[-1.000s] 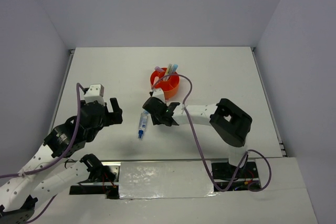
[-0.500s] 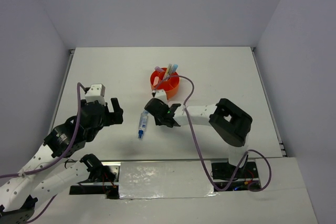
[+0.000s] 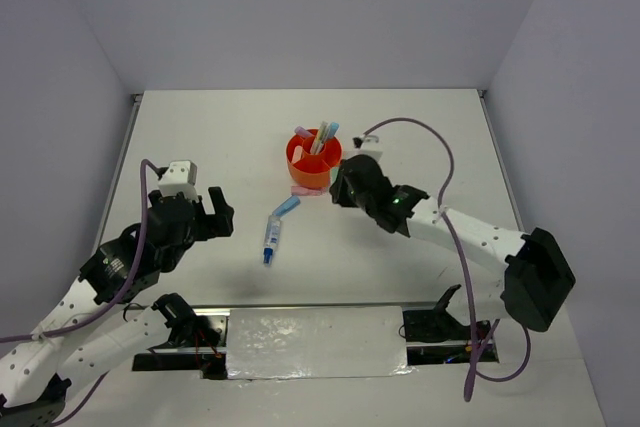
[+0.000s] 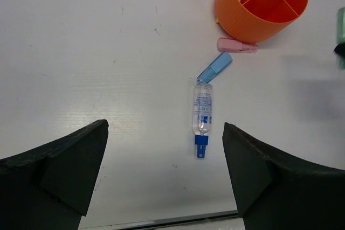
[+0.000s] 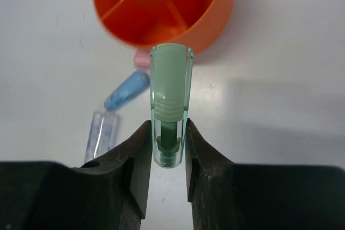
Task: Sort the stationery into containers
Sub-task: Pick up the stationery from the center of the board, then place the stationery in the storage box.
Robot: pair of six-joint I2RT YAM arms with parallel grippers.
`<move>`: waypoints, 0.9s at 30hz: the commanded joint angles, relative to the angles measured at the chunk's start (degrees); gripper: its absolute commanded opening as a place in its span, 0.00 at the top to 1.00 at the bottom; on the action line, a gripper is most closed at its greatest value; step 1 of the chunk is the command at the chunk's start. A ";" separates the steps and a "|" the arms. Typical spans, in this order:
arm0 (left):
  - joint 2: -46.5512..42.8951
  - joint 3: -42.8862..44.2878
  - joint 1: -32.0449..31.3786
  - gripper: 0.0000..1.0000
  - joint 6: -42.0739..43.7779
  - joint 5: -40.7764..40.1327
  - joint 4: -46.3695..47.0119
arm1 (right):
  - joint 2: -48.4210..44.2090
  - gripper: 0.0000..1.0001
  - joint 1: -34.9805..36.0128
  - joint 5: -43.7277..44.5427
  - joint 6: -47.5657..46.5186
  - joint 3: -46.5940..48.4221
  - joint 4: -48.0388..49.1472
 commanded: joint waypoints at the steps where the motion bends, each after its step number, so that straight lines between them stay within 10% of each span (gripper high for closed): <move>1: -0.35 0.37 0.21 0.01 0.55 -0.29 1.83 | -1.91 0.85 -7.64 -3.81 0.76 -0.75 5.32; 27: -1.23 0.19 0.12 0.01 0.73 0.06 2.00 | 18.83 0.82 -17.60 -19.29 8.84 17.36 7.26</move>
